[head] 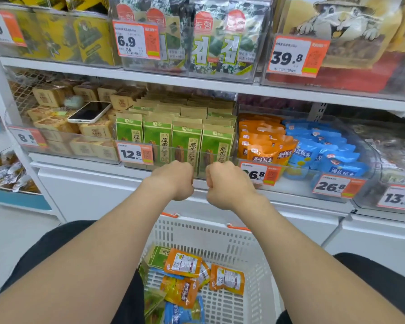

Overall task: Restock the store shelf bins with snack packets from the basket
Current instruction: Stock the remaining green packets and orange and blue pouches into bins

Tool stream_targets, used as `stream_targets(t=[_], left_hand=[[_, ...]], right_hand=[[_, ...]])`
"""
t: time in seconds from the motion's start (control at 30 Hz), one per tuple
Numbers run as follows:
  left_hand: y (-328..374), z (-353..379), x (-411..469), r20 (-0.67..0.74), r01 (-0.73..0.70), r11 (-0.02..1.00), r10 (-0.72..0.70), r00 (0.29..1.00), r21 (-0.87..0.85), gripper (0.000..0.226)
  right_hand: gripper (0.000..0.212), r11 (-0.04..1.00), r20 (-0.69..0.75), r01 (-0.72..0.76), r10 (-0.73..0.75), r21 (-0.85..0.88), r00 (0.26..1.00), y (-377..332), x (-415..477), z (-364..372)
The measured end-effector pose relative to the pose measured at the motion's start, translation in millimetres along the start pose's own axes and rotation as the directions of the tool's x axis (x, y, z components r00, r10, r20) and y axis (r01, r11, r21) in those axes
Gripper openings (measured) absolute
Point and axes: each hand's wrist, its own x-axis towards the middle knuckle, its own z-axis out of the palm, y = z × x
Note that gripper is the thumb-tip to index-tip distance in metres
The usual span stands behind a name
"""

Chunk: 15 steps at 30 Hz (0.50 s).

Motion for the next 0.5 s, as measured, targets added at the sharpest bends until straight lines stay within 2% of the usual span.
stream_targets(t=[0.07, 0.17, 0.27, 0.43, 0.5], left_hand=[[-3, 19, -4, 0.123, -0.022, 0.994, 0.008, 0.992, 0.108, 0.018], [-4, 55, -12, 0.265, -0.055, 0.983, 0.007, 0.964, 0.176, 0.022], [-7, 100, -25, 0.371, -0.071, 0.981, -0.001, 0.929, 0.18, 0.031], [-17, 167, -49, 0.549, -0.08, 0.968, -0.066, 0.833, 0.237, 0.012], [-27, 187, -57, 0.586, -0.055, 0.97, -0.098, 0.804, 0.236, 0.012]], right_hand=[[0.015, 0.996, 0.252, 0.057, -0.037, -0.07, 0.967, 0, -14, 21], [0.018, 0.984, 0.468, 0.15, -0.09, -0.093, 0.879, 0, -38, 61], [0.023, 0.953, 0.534, 0.26, -0.14, -0.156, 0.834, -6, -61, 98], [0.023, 0.863, 0.583, 0.428, -0.208, -0.268, 0.785, -24, -90, 144], [0.018, 0.836, 0.616, 0.477, -0.23, -0.272, 0.754, -30, -99, 157]])
